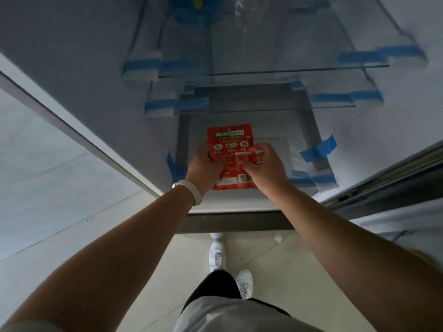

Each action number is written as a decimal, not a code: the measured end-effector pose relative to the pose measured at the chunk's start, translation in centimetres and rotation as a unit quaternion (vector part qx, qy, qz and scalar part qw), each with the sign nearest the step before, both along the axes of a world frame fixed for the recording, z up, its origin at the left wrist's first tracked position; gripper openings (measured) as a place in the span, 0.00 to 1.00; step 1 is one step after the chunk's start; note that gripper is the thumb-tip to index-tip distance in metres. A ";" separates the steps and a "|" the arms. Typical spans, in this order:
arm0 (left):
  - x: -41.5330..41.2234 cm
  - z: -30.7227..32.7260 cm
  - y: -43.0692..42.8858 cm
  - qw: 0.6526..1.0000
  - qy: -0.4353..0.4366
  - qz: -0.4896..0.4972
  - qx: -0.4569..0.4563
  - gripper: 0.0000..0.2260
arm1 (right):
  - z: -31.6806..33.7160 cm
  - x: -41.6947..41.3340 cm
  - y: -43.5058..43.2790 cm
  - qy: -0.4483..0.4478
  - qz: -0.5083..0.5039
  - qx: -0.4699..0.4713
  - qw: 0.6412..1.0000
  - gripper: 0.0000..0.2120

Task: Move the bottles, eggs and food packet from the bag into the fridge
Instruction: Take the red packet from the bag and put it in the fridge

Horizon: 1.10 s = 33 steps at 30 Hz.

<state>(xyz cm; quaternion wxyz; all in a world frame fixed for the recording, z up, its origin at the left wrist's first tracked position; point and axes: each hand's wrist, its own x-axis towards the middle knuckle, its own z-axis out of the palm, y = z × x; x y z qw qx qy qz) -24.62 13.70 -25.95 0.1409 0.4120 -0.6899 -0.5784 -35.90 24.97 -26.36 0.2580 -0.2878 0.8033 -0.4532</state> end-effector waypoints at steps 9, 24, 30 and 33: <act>-5.7 -3.1 -4.4 1.000 0.003 -0.010 -0.008 0.16 | -3.3 -5.6 -4.6 0.031 -0.008 0.056 0.998 0.17; -11.3 -9.0 -9.0 0.975 -0.104 -0.093 -0.172 0.08 | -8.7 -10.5 -9.1 0.171 -0.031 0.114 0.978 0.16; -11.2 -7.4 -8.5 0.967 -0.131 -0.080 -0.201 0.07 | -7.9 -10.1 -9.2 0.180 -0.024 0.133 0.974 0.15; -10.7 -7.1 -8.2 0.963 -0.150 -0.074 -0.213 0.03 | -7.0 -9.5 -8.6 0.176 -0.033 0.156 0.971 0.20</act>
